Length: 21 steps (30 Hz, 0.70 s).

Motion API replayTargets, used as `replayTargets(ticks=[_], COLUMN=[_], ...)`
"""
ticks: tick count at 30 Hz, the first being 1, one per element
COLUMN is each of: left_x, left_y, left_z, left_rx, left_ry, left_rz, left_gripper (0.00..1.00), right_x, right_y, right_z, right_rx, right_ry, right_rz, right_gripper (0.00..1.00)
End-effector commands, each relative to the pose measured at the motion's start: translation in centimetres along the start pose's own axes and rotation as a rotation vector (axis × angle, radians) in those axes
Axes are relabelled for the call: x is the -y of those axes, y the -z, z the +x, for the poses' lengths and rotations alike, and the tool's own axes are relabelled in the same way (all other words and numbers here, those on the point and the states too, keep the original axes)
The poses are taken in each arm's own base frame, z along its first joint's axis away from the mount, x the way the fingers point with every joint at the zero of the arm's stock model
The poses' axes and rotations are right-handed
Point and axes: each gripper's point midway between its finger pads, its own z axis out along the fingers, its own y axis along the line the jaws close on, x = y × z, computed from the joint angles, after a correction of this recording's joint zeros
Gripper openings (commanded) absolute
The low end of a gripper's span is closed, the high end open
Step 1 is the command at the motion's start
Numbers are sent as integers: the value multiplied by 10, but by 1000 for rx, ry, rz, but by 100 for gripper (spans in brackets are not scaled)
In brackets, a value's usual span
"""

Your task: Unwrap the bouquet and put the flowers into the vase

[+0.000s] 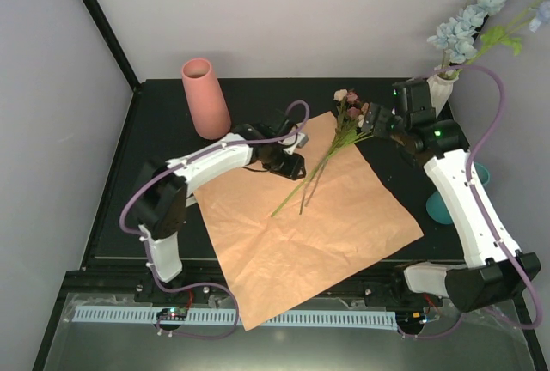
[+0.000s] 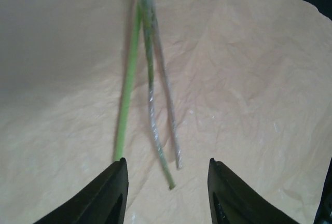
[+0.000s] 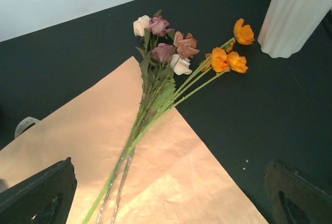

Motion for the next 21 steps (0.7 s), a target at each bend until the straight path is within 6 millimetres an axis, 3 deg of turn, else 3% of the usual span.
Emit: replayTargets(ticks=[1,6,13,21], left_x=[22,14,-3,-1], left_y=[-20,-46,-69,-87], left_z=[-2,4,13,19], left_rx=[-79,-143,-191,-224], left_ry=[-5,21,55,80], left_rz=[43,-20,-108,-83], left_gripper=[43,36,35,30], right_x=[8,10,11,9], right_y=[15,16,19,13], right_z=[-2,-4,-8,-8], right_rx=[45,52,71,67], right_ry=[28,65,110,119], right_rz=[19,28,37,37], right_gripper=[100,100,100,100])
